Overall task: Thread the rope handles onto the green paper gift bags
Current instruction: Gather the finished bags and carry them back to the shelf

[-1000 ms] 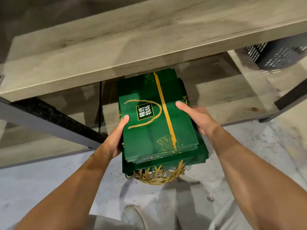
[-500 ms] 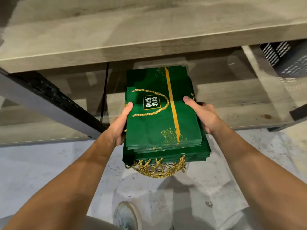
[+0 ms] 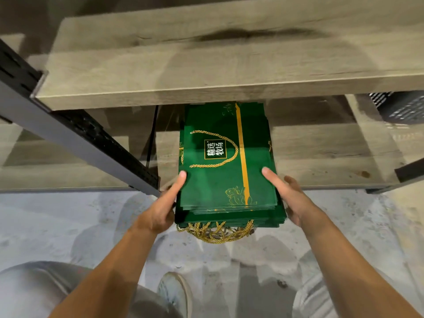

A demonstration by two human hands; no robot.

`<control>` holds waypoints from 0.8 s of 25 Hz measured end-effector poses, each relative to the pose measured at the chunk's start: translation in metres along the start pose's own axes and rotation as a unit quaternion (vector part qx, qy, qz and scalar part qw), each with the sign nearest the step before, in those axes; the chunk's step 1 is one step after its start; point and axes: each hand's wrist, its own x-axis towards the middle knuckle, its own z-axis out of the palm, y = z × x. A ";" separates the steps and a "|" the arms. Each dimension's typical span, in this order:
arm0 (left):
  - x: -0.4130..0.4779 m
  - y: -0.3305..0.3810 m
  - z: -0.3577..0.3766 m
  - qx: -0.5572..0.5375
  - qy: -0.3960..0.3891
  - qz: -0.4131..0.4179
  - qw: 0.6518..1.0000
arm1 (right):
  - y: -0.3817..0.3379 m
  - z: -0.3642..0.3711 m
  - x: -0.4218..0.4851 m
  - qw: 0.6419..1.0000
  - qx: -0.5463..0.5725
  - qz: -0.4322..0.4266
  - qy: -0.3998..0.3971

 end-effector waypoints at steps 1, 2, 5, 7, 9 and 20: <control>-0.001 -0.006 0.001 -0.016 -0.031 -0.015 0.999 | 0.007 -0.002 -0.001 0.999 0.010 0.023 -0.022; -0.001 -0.010 0.003 -0.023 -0.053 -0.020 0.998 | 0.012 -0.005 0.000 0.998 0.027 0.040 -0.044; 0.002 -0.014 0.001 -0.012 -0.050 -0.004 0.999 | 0.018 -0.014 0.000 0.992 0.084 0.019 -0.090; 0.007 -0.016 -0.004 -0.007 -0.046 0.002 0.999 | 0.012 -0.014 -0.008 0.992 0.086 -0.001 -0.096; 0.010 -0.019 -0.006 -0.003 -0.056 0.006 0.998 | 0.011 -0.015 -0.011 0.992 0.071 -0.013 -0.103; 0.026 0.050 0.023 -0.003 0.041 -0.022 0.999 | -0.034 -0.001 0.021 0.997 -0.020 -0.064 0.039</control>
